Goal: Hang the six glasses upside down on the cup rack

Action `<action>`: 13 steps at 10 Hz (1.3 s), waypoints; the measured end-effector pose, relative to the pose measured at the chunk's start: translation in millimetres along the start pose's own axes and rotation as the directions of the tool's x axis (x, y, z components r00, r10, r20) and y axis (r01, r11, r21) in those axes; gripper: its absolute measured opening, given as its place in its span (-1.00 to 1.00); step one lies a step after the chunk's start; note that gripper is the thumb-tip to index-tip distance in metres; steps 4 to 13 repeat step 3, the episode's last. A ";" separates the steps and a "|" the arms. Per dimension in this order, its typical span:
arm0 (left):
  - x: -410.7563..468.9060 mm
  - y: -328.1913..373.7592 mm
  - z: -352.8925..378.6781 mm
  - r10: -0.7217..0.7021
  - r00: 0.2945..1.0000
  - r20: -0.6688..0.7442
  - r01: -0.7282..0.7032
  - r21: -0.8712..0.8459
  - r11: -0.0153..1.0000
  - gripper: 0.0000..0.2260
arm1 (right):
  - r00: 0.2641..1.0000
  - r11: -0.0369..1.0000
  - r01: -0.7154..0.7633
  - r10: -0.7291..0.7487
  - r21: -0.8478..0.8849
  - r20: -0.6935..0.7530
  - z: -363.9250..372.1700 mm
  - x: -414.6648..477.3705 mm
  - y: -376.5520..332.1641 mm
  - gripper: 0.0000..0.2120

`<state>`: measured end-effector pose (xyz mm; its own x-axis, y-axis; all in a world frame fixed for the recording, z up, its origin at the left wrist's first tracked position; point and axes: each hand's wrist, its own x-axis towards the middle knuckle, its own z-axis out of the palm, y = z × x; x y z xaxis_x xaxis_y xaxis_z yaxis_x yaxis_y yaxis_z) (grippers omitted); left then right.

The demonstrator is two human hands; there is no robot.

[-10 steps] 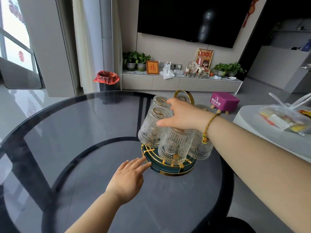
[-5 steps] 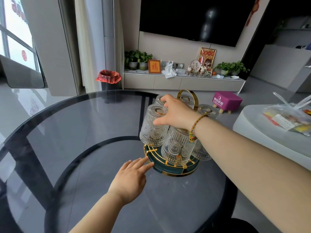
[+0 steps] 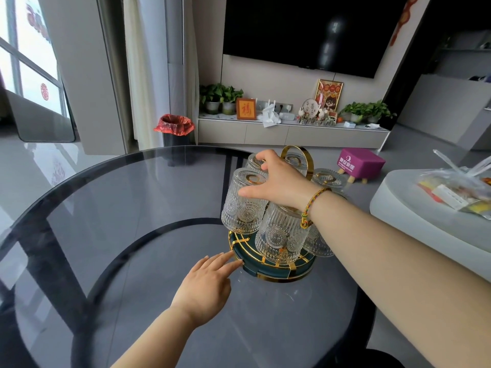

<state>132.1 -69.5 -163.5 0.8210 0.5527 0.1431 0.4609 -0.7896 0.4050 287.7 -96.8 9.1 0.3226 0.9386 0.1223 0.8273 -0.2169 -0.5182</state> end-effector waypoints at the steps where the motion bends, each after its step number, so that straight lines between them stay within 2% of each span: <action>1: -3.7 -0.8 -2.9 -0.061 0.997 -0.046 0.058 -0.068 0.996 -0.63 | 0.996 1.000 0.015 -0.013 0.019 -0.085 -3.9 -7.7 -4.1 -0.34; 2: -16.1 -6.4 -3.9 -0.085 0.993 -0.086 0.078 -0.075 0.994 -0.68 | 0.933 0.986 0.160 -0.134 0.051 -0.333 -8.5 -24.7 -6.3 -0.60; 3: -29.2 -14.9 -18.8 -0.208 0.961 -0.182 0.179 -0.162 0.971 -0.72 | 0.878 0.949 0.270 -0.173 0.164 -0.446 -8.5 -47.9 -6.9 -0.82; 13: -29.2 -14.9 -18.8 -0.208 0.961 -0.182 0.179 -0.162 0.971 -0.72 | 0.878 0.949 0.270 -0.173 0.164 -0.446 -8.5 -47.9 -6.9 -0.82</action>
